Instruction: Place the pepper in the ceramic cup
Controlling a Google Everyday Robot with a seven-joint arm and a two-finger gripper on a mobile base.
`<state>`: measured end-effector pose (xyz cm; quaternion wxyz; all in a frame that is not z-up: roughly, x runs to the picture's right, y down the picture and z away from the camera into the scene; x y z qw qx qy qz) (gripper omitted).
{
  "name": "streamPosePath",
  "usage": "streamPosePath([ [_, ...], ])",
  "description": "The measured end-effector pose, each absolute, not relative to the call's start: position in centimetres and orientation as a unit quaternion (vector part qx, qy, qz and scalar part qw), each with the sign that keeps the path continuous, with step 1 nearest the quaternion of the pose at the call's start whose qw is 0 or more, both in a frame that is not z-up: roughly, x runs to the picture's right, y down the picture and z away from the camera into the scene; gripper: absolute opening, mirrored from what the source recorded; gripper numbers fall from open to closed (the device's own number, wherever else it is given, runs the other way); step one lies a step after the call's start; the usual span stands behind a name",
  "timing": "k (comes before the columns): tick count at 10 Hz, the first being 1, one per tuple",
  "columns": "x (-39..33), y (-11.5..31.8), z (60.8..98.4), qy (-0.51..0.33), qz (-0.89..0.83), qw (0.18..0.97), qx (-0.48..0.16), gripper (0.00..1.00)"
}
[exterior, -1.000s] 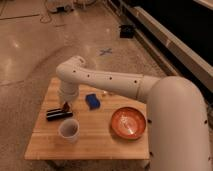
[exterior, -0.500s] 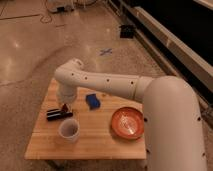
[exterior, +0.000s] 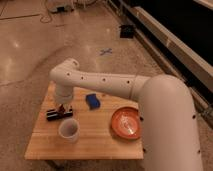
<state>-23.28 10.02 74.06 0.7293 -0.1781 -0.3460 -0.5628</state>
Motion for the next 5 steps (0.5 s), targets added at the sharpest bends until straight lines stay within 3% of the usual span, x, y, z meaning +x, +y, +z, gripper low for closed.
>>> streamPosePath([
  [5, -20.1, 11.4, 65.3, -0.366, -0.581, 0.705, -0.175, 0.0],
])
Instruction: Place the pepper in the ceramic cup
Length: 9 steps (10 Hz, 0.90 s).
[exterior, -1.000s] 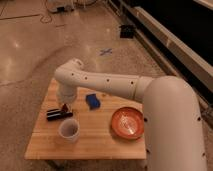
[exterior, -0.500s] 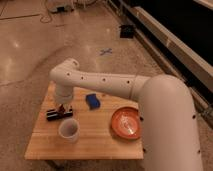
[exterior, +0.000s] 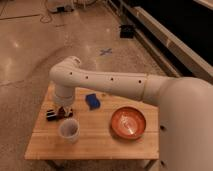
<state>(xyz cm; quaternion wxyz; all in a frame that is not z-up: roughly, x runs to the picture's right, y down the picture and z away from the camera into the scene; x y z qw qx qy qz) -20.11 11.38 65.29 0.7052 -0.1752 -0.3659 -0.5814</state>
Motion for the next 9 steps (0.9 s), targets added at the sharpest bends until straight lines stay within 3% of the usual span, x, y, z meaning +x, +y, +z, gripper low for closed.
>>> streamPosePath([
  [3, -18.9, 13.5, 63.0, -0.384, -0.584, 0.687, -0.199, 0.0],
  [7, -18.1, 16.5, 64.7, -0.399, -0.582, 0.669, -0.235, 0.01],
  [9, -18.1, 17.1, 65.1, -0.395, -0.588, 0.661, -0.248, 0.14],
])
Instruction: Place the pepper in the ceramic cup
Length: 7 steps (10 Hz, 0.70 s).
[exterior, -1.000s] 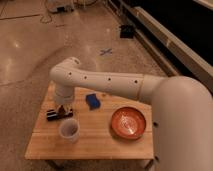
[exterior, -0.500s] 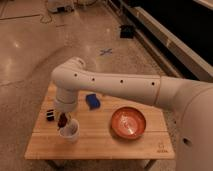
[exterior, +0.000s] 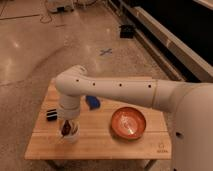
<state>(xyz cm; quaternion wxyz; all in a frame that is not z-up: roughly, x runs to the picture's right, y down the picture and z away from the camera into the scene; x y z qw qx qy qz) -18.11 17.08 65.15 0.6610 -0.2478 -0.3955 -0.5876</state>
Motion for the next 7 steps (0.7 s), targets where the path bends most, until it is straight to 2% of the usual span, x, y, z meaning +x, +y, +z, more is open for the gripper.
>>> streamPosePath([
  [2, -17.85, 17.3, 65.42, -0.394, -0.589, 0.657, -0.258, 0.35],
  [3, -17.83, 17.36, 65.41, -0.395, -0.589, 0.655, -0.26, 0.43],
  [5, -17.59, 17.66, 65.65, -0.394, -0.592, 0.651, -0.265, 0.67],
  [6, -17.48, 17.74, 65.82, -0.39, -0.595, 0.652, -0.263, 0.75],
  [7, -17.97, 17.08, 66.05, -0.388, -0.594, 0.656, -0.257, 0.79],
])
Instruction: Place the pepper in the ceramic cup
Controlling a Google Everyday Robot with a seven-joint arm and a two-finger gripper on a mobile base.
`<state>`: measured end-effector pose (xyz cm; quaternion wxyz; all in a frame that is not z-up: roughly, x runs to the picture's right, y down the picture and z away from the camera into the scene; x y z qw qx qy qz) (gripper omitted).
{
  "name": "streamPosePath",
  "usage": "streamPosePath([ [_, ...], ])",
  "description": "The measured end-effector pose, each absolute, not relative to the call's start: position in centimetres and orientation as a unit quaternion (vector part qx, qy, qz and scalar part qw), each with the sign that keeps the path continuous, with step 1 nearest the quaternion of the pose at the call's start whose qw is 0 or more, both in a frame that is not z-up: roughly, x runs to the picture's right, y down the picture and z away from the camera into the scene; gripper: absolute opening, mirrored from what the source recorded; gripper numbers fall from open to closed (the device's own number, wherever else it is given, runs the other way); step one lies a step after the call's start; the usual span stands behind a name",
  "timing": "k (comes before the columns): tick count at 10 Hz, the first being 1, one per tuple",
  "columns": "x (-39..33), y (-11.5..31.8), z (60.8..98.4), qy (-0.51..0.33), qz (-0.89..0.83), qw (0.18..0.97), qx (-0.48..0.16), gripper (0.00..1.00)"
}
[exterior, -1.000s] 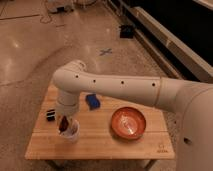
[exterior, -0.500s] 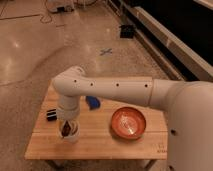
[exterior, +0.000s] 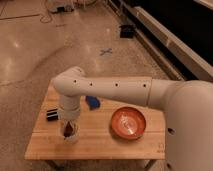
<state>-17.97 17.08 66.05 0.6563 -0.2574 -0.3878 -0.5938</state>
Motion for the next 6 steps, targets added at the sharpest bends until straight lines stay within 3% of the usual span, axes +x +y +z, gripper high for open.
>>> streamPosePath([
  [1, -18.6, 16.5, 66.1, -0.388, -0.595, 0.657, -0.255, 0.76],
  [4, -17.5, 17.4, 65.9, -0.383, -0.591, 0.659, -0.262, 0.47],
  [6, -17.7, 17.0, 65.6, -0.382, -0.59, 0.662, -0.259, 0.45],
])
